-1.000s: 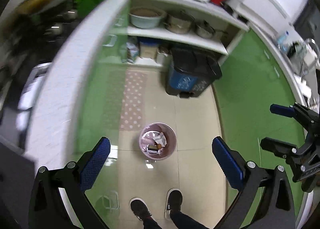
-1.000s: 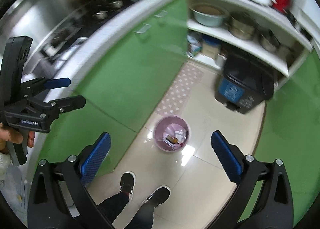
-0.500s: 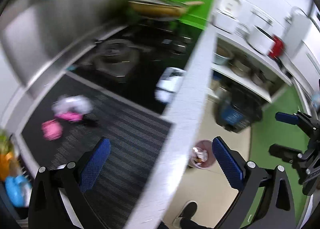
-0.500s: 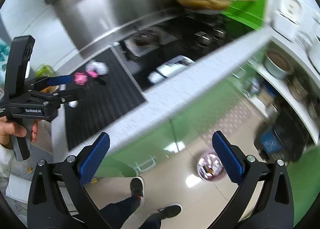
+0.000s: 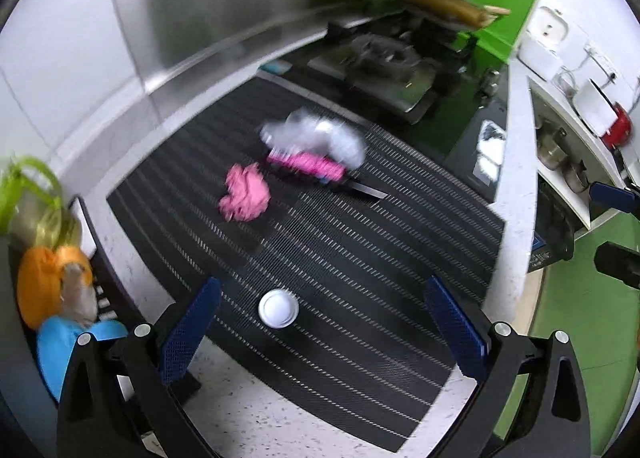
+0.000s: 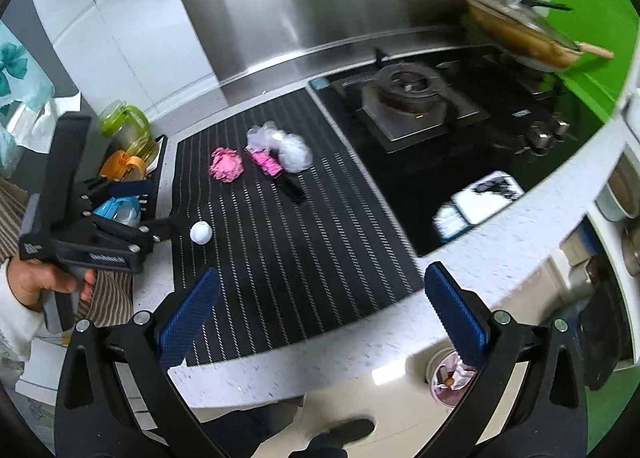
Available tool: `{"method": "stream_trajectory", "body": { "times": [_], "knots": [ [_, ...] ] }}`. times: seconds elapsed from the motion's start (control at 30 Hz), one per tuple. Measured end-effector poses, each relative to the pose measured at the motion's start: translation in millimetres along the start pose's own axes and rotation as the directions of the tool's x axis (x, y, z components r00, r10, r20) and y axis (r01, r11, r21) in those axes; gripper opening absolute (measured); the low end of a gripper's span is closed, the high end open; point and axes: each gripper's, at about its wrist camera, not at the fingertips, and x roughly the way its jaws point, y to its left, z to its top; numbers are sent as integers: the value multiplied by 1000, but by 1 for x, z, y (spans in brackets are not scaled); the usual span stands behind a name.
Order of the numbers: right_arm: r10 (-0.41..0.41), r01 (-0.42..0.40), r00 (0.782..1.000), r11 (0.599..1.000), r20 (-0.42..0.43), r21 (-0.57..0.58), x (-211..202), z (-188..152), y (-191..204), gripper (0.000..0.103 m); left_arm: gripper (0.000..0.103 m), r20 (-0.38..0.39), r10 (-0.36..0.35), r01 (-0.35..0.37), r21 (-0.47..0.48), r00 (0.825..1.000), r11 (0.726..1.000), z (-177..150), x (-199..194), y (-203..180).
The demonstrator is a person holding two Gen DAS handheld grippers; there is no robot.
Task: Collect trash
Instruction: 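Turn both tools back to the mat toward the white lid and pink box, then grasp the white round lid with the left tool while the right tool grasps the pink box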
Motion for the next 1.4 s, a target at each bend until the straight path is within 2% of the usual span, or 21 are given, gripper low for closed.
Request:
{"method": "stream_trajectory", "body": {
  "times": [0.27,0.47,0.53,0.57,0.6,0.67,0.9,1.2,1.4],
  "knots": [
    [69,-75,995,994,-77,-80,50,20,4,100,98,-74,40,-47,-99,996,994,-21,42,23],
    [111,-130,986,979,-127,-155,72,32,6,100,97,-59,48,-57,-162,997,985,-29,51,26],
    [119,-141,984,976,-135,-166,77,37,6,100,91,-58,62,-72,-175,996,982,-32,54,25],
    [121,-144,983,974,-138,-172,78,39,5,100,79,-66,66,-77,-182,996,980,-32,58,27],
    [124,-148,982,973,-140,-177,80,40,5,100,71,-72,69,-81,-186,995,979,-32,59,28],
    [130,-156,981,970,-143,-186,82,43,5,100,65,-80,72,-86,-191,994,978,-32,62,27],
    [140,-170,978,965,-157,-199,91,47,8,100,32,-98,79,-96,-191,992,977,-38,65,27],
    [132,-173,975,955,-176,-240,106,53,17,100,32,-51,71,-80,-201,996,976,-22,40,27],
    [130,-187,969,941,-209,-282,134,64,24,100,32,-5,81,-80,-225,997,971,-9,20,30]
  ]
}}
